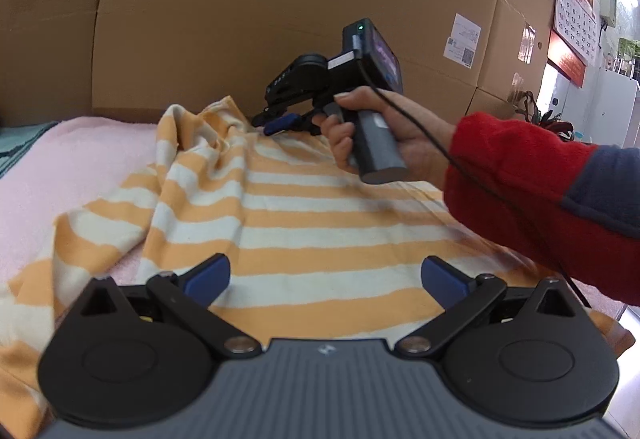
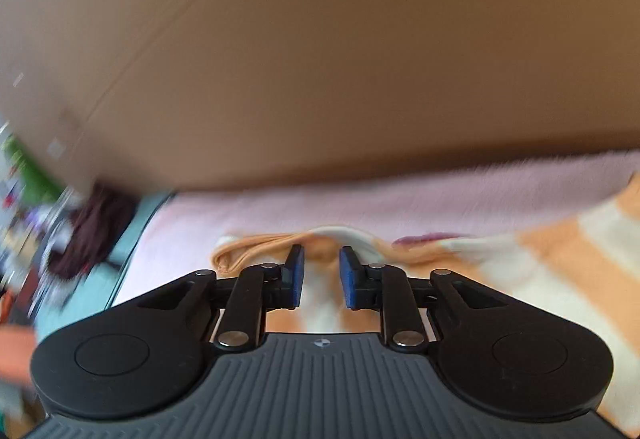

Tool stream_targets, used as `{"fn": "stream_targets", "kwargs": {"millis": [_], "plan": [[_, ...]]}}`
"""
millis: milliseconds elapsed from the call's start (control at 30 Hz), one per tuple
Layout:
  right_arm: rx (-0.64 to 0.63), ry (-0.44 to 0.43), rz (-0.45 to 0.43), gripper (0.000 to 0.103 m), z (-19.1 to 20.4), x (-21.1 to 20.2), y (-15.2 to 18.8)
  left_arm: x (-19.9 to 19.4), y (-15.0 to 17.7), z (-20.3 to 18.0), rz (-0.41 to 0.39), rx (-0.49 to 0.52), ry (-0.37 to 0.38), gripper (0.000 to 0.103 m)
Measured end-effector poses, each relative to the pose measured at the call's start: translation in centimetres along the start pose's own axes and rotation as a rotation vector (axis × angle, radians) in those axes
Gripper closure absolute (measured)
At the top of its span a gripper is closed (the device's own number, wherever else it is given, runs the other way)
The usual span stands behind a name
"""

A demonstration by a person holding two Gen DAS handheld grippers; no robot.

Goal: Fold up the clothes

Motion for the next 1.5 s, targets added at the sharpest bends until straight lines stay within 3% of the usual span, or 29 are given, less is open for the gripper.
{"fn": "stream_targets", "kwargs": {"millis": [67, 167, 233, 267, 367, 467, 567, 633, 667, 700, 800, 900, 933, 1033, 1133, 1200, 1300, 1400, 1500], "plan": [[0.05, 0.006, -0.021, 0.08, -0.8, -0.7, -0.1, -0.1, 0.0, 0.0, -0.001, -0.011, 0.019, 0.002], [0.129, -0.002, -0.042, 0.08, -1.9, -2.0, 0.0, -0.7, -0.2, 0.6, -0.013, -0.059, 0.055, 0.002], [0.182, -0.058, -0.015, 0.078, -1.6, -4.1, 1.0, -1.7, -0.6, 1.8, -0.03, -0.092, 0.034, 0.002], [0.183, -0.082, -0.004, 0.073, -1.4, -5.2, 1.7, -2.3, -0.8, 2.4, -0.043, -0.097, 0.013, 0.002], [0.099, -0.102, 0.042, 0.072, -0.7, -7.5, 4.2, -4.5, -1.0, 4.6, -0.055, -0.073, -0.084, 0.002], [-0.02, -0.041, -0.053, 0.074, -2.4, -8.9, 4.4, -6.6, -0.8, 7.1, -0.044, -0.066, -0.2, 0.002], [0.018, 0.018, -0.13, 0.08, -5.1, -9.2, 3.4, -7.7, -0.7, 9.2, -0.013, -0.067, -0.3, 0.002], [0.075, 0.091, -0.185, 0.082, -6.5, -9.5, 2.6, -7.3, -2.1, 9.7, -0.004, -0.045, -0.326, 0.003], [0.06, 0.137, -0.213, 0.086, -7.0, -9.8, 2.2, -7.0, -3.1, 9.8, -0.002, -0.032, -0.331, 0.01], [0.047, 0.179, -0.245, 0.085, -7.7, -10.5, 1.7, -6.2, -4.2, 9.5, -0.004, -0.008, -0.329, 0.026], [0.069, 0.281, -0.345, 0.085, -9.6, -12.5, 0.5, -1.9, -8.5, 7.9, -0.022, 0.08, -0.276, 0.047], [0.131, 0.309, -0.404, 0.085, -11.5, -13.9, -0.6, 4.5, -11.5, 7.4, -0.003, 0.073, -0.188, 0.072], [0.149, 0.31, -0.416, 0.084, -12.2, -14.3, -0.9, 6.9, -11.9, 7.8, 0.021, 0.053, -0.182, 0.074], [0.192, 0.284, -0.384, 0.079, -13.7, -14.7, -1.8, 14.0, -11.8, 9.6, 0.086, 0.102, -0.254, 0.074], [0.166, 0.256, -0.315, 0.075, -14.5, -14.1, -2.8, 19.2, -10.7, 11.8, 0.156, 0.205, -0.288, 0.068], [0.106, 0.24, -0.256, 0.075, -14.6, -13.0, -3.5, 21.3, -10.1, 12.9, 0.194, 0.212, -0.24, 0.046], [-0.05, 0.244, -0.169, 0.073, -14.2, -10.1, -4.6, 23.2, -9.1, 14.0, 0.253, 0.193, -0.145, 0.033], [-0.19, 0.254, -0.099, 0.069, -13.5, -6.8, -5.1, 24.2, -9.1, 14.7, 0.253, 0.199, -0.078, 0.025], [-0.299, 0.258, -0.066, 0.033, -13.0, -4.5, -4.5, 24.8, -9.0, 15.1, 0.268, 0.133, 0.025, 0.024]]}}
Point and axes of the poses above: each gripper's, at about its wrist camera, not at the fingertips, and x roughly the way its jaws point, z to its left, y to its underside, the point moved 10 cm from there along x, roughly the way its jaws point, and after that the axes turned 8 degrees about -z, right-handed, at the moved point
